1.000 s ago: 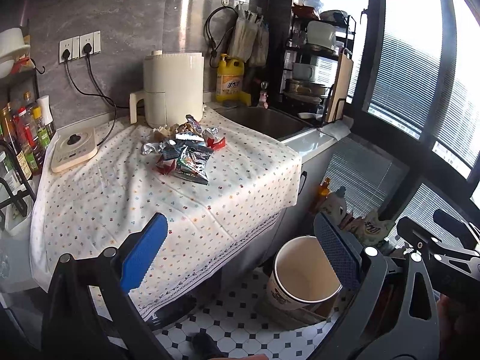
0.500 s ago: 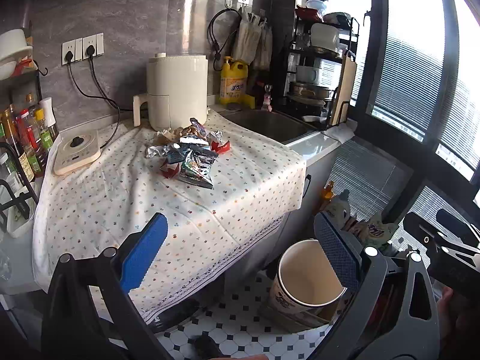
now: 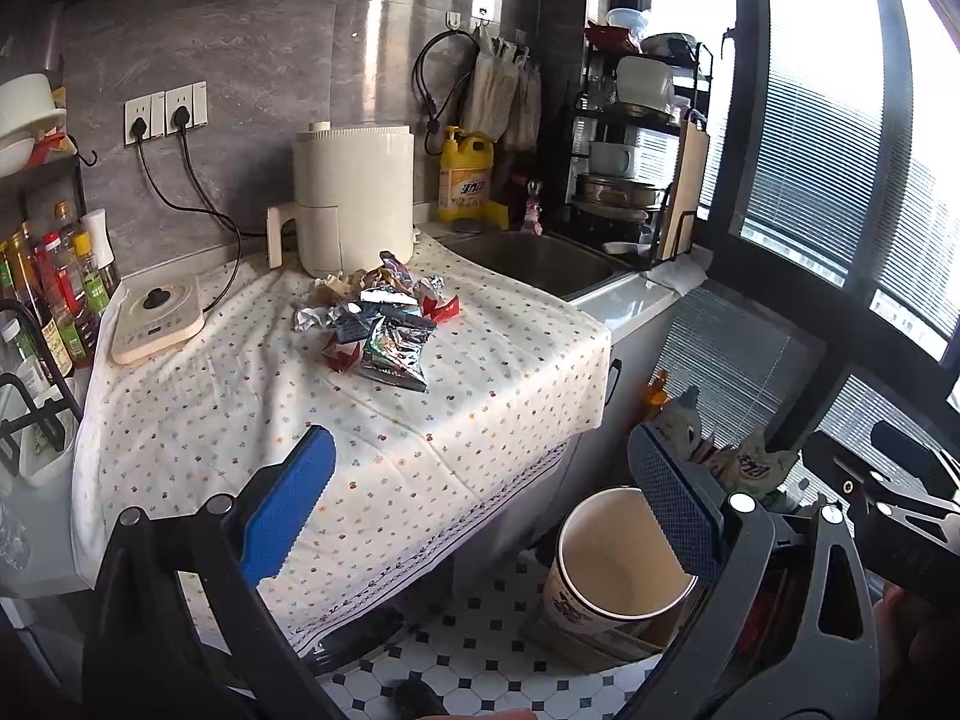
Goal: Collect trash
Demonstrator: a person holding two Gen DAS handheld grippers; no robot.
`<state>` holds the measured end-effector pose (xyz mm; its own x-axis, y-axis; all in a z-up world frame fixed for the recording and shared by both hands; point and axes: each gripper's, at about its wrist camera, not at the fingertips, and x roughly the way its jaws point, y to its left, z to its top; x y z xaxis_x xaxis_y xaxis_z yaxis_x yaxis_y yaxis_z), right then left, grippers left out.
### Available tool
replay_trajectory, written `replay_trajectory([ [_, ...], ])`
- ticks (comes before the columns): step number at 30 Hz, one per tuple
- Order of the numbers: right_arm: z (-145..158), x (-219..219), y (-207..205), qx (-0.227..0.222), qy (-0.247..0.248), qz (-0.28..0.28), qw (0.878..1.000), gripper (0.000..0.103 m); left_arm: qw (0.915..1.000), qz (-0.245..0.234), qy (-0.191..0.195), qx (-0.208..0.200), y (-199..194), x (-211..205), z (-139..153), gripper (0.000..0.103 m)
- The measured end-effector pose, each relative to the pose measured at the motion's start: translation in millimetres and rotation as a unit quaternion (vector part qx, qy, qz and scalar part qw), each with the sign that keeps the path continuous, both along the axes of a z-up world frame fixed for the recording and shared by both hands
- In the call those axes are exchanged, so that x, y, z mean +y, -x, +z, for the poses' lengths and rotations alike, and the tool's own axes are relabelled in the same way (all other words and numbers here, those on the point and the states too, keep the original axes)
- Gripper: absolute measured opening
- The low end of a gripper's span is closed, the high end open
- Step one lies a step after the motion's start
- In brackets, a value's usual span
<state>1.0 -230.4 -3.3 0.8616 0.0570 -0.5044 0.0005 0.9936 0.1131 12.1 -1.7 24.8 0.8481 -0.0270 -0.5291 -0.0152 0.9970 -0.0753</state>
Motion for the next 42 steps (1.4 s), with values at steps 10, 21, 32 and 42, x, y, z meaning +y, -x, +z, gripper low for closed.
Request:
replay_trajectory([
  [10,8,0,-2,-0.009,0.004,-0.008,1.0,0.095,0.9999,0.006,0.007,-0.011,-4,6,5,0.097],
  [21,10,1,-9,-0.01,0.005,-0.013,1.0,0.095,1.0,-0.003,0.008,-0.005,-14,4,1,0.097],
  [32,6,12,-31,-0.001,0.005,-0.007,1.0,0.095,1.0,0.003,0.007,0.005,-33,13,-4,0.097],
  [42,10,49,-76,0.0,0.006,0.021,1.0,0.095,0.9996,0.027,0.008,0.007,-70,46,-3,0.097],
])
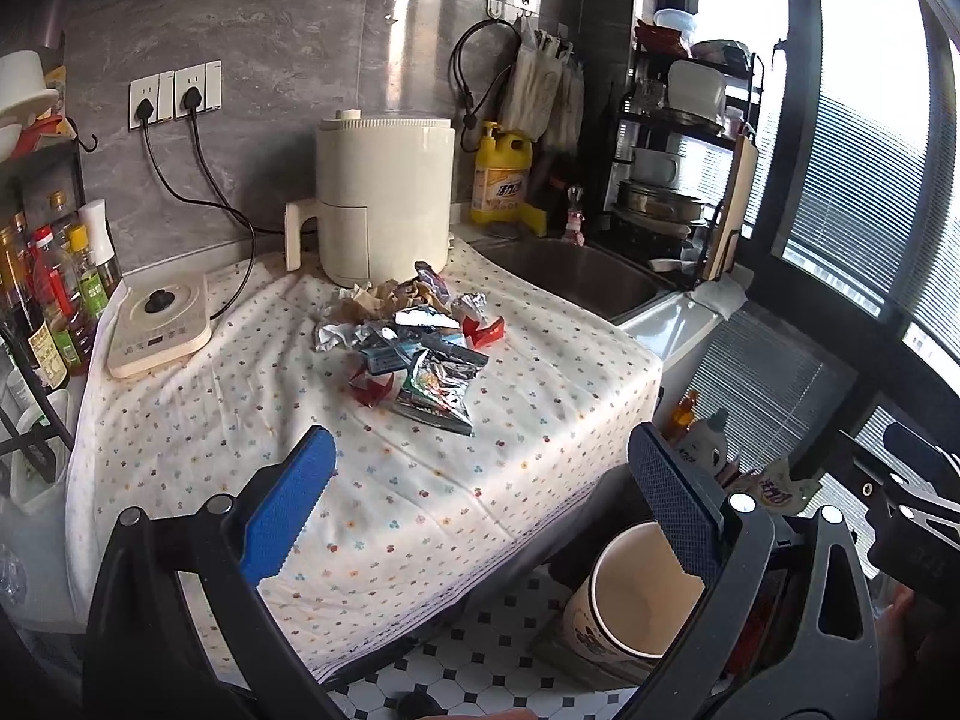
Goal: Collect trash
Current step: 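Move the right tool toward the trash pile on the cloth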
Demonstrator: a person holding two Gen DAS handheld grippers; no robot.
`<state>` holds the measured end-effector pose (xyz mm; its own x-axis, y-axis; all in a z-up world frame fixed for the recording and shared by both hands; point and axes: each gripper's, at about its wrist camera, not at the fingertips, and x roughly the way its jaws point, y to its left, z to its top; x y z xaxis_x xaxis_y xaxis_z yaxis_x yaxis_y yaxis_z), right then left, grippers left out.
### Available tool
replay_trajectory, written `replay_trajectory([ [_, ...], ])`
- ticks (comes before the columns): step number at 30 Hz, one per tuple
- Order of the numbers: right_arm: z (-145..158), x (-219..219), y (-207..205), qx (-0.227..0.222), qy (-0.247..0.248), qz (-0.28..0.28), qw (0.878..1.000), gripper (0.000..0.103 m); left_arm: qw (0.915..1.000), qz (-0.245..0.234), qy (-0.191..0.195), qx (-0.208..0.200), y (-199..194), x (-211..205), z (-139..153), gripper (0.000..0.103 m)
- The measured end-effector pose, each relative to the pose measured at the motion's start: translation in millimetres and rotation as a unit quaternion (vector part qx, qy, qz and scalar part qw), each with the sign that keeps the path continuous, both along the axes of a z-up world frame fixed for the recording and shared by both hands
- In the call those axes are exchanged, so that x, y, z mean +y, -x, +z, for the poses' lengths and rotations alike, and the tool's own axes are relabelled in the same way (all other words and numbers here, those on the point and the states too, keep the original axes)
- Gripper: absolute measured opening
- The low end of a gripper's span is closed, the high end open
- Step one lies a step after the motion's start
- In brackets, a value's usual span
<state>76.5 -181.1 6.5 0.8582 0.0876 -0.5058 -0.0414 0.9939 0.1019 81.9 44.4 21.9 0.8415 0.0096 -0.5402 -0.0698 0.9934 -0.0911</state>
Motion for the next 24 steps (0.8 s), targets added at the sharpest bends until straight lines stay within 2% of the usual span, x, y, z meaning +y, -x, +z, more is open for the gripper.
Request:
replay_trajectory([
  [15,2,86,-67,-0.001,0.007,0.068,0.998,0.095,0.9986,0.051,0.009,0.01,-54,77,-9,0.097],
  [20,-6,111,-95,0.014,0.008,0.098,0.995,0.087,0.9977,0.062,0.021,0.019,-74,104,-24,0.097],
  [24,-17,130,-118,0.034,0.018,0.107,0.993,0.086,0.9969,0.066,0.036,0.026,-91,122,-36,0.095],
])
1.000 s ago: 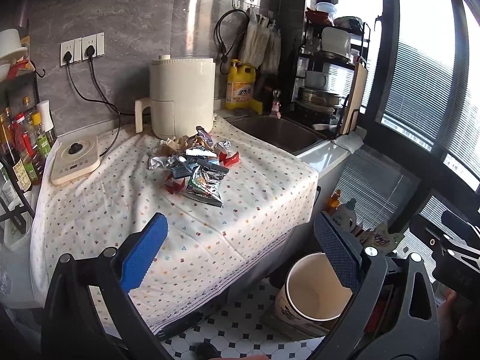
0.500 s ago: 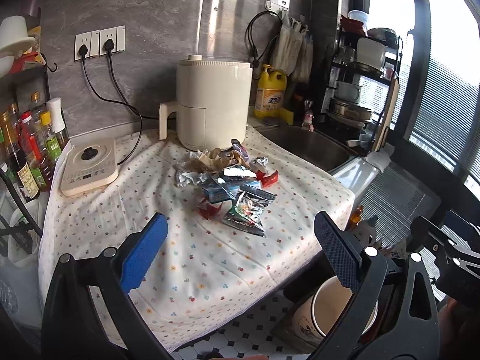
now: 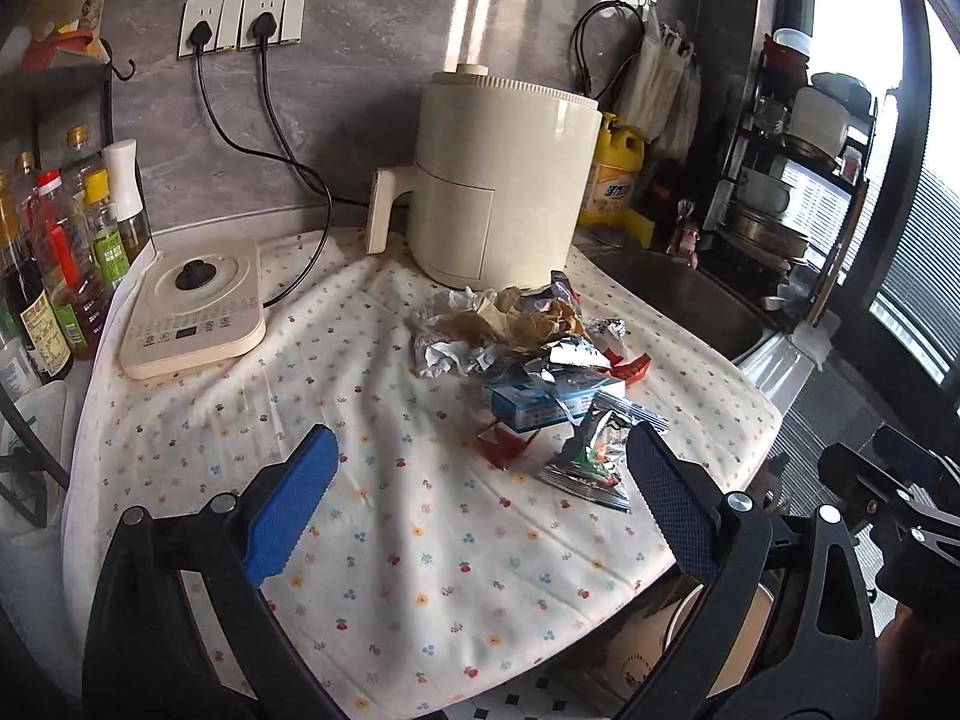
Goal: Collect trash
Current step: 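Move the right tool toward the trash pile on the cloth, then grasp the silver snack wrapper with the right gripper and lift it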
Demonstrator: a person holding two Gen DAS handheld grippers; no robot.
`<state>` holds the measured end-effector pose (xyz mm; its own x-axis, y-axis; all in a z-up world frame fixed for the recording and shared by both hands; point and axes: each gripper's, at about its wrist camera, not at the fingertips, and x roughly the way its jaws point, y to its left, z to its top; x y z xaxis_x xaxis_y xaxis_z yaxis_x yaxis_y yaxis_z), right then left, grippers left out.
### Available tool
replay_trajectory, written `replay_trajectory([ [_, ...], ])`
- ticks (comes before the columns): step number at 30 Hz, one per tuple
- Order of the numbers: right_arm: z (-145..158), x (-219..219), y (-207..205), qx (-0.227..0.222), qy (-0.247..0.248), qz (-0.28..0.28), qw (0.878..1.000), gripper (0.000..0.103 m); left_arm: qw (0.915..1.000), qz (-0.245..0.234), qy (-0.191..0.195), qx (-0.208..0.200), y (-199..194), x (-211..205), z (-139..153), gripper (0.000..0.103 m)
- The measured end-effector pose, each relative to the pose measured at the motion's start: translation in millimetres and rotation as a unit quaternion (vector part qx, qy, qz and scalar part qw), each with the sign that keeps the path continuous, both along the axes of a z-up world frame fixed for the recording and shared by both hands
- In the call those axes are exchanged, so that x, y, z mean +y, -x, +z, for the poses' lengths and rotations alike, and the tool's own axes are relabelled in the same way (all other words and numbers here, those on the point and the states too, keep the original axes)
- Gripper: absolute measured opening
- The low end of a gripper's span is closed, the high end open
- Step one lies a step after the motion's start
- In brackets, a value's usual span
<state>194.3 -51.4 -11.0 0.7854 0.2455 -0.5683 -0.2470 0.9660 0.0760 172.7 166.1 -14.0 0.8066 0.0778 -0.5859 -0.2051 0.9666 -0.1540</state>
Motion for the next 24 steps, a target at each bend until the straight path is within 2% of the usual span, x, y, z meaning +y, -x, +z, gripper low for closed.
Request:
replay_trajectory([
  [4,-11,16,-20,0.027,-0.004,0.013,1.0,0.08,0.9998,-0.009,0.011,0.012,-22,11,-13,0.084],
  [11,-31,41,-49,0.064,-0.007,0.027,0.998,0.08,0.9981,-0.021,0.018,0.054,-60,23,-42,0.061],
  [14,-42,55,-61,0.08,-0.007,0.035,0.996,0.08,0.9974,-0.021,0.017,0.067,-69,31,-51,0.054],
  [24,-77,92,-91,0.116,-0.013,0.047,0.992,0.079,0.9949,-0.02,0.015,0.098,-82,52,-73,0.046],
])
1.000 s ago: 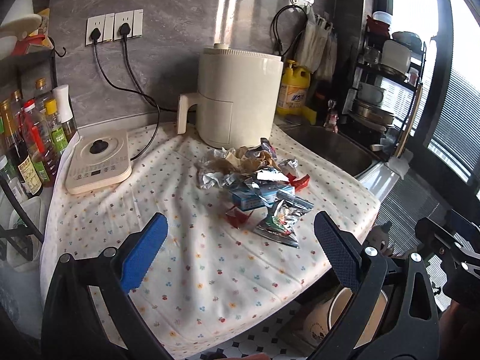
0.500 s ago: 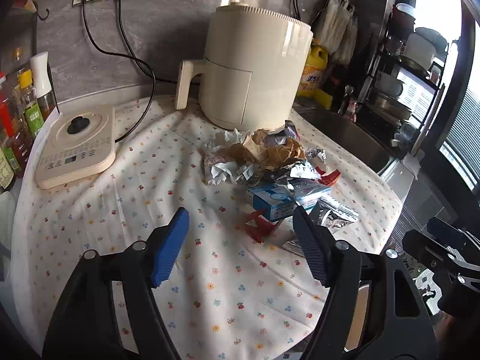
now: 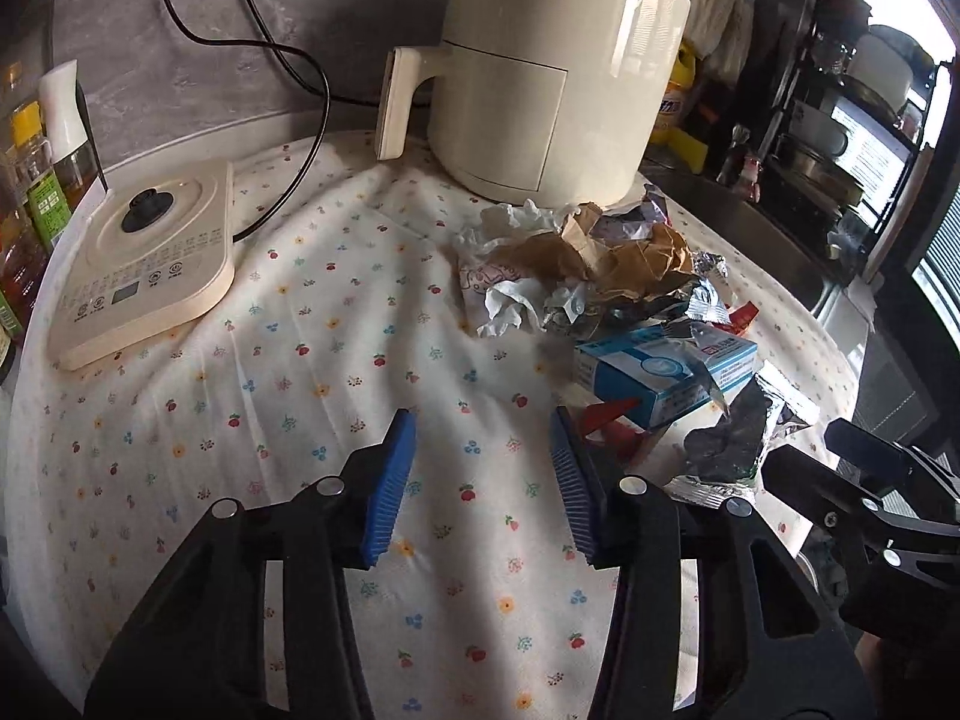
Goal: Collect trash
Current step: 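Grasp the silver snack wrapper with the right gripper and lift it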
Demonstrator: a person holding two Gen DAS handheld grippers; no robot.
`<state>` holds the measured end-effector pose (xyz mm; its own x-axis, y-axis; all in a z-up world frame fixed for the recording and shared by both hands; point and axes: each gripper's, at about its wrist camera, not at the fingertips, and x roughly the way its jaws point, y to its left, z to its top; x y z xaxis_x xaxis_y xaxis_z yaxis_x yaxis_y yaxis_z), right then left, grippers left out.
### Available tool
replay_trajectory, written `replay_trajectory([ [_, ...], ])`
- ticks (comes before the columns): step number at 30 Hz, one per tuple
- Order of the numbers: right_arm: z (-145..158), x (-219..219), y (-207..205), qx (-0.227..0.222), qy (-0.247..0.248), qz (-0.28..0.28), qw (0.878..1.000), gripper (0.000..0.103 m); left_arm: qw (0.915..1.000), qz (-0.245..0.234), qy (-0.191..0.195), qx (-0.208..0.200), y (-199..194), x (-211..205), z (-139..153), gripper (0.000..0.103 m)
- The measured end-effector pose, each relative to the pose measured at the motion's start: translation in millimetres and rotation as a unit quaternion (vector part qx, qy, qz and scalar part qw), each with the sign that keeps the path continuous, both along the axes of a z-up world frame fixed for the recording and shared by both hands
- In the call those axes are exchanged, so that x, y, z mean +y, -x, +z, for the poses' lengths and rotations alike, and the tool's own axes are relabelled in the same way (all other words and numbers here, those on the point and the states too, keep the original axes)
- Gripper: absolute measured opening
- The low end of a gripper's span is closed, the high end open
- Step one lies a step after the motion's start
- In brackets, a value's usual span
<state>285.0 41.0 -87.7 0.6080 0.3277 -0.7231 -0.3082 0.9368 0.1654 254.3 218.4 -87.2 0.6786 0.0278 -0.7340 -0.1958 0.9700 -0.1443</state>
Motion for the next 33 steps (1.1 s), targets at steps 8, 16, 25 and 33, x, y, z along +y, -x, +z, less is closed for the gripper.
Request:
replay_trajectory([
  [8,-10,-9,-4,0.027,-0.003,-0.005,1.0,0.006,0.9988,-0.047,0.011,0.009,-13,-16,-11,0.043],
  [16,1,-33,6,0.015,0.003,-0.028,0.999,0.003,0.9971,-0.064,0.032,0.027,-28,-29,-29,0.041],
  [25,5,-34,10,0.01,0.004,-0.032,0.999,0.003,0.9964,-0.069,0.041,0.026,-37,-34,-33,0.008],
  [33,23,-24,22,-0.017,0.002,-0.006,1.0,0.003,0.9997,-0.017,0.018,0.002,-17,-19,-12,0.008],
])
